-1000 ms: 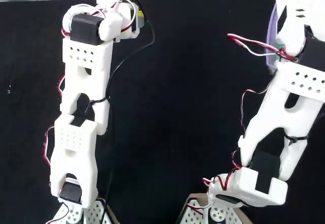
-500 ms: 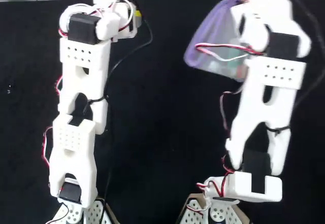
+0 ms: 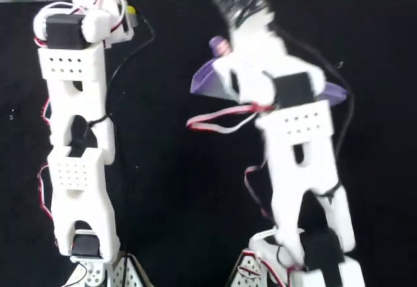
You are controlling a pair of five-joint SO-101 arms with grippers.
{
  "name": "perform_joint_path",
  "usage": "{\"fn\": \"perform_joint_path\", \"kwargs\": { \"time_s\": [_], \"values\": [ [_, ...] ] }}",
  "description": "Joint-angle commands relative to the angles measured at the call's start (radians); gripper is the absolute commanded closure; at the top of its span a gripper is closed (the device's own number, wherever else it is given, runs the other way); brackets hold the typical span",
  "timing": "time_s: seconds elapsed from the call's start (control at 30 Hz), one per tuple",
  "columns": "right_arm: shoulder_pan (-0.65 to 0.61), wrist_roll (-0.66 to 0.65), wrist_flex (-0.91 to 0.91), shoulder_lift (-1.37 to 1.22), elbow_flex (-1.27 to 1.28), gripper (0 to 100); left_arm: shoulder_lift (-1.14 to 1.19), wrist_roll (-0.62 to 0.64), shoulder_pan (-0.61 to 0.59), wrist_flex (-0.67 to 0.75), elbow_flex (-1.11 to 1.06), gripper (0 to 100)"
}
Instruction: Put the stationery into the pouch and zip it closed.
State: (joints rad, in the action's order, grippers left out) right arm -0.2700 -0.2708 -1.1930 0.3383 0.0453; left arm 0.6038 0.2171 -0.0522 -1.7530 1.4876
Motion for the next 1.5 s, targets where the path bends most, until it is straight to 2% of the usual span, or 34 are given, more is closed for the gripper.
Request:
{"fn": "perform_joint_path", "kwargs": {
  "time_s": [0.0, 0.1, 0.27, 0.47, 0.63, 0.83, 0.9, 1.2, 1.33, 1.47],
  "values": [
    [-0.049, 0.014, 0.15, 0.137, 0.154, 98.8, -0.012, -0.009, -0.035, -0.008, 0.036, 83],
    [-0.015, 0.014, 0.226, 0.2, 0.272, 98.8, -0.011, -0.011, -0.056, -0.008, 0.01, 83],
    [0.078, 0.005, 0.229, 0.288, 0.384, 98.8, -0.011, -0.012, -0.067, -0.008, -0.077, 83],
    [0.224, -0.028, 0.236, 0.312, 0.412, 98.8, -0.011, -0.009, -0.027, -0.006, -0.174, 83],
    [0.249, -0.061, 0.187, 0.312, 0.41, 98.2, -0.011, -0.006, -0.005, -0.006, -0.216, 83],
    [0.124, -0.06, 0.029, 0.311, 0.424, 83.2, -0.011, -0.005, -0.079, -0.006, -0.226, 83],
    [0.069, -0.066, -0.006, 0.312, 0.446, 83.0, -0.011, -0.005, -0.133, -0.006, -0.226, 83],
    [-0.224, -0.241, -0.017, 0.311, 0.717, 82.6, 0.006, -0.005, -0.437, -0.005, -0.248, 83],
    [-0.327, -0.247, 0.092, 0.311, 0.845, 82.6, 0.058, -0.006, -0.541, -0.003, -0.248, 83],
    [-0.379, -0.247, 0.247, 0.309, 0.987, 82.8, 0.109, -0.006, -0.604, -0.003, -0.248, 83]
  ]
}}
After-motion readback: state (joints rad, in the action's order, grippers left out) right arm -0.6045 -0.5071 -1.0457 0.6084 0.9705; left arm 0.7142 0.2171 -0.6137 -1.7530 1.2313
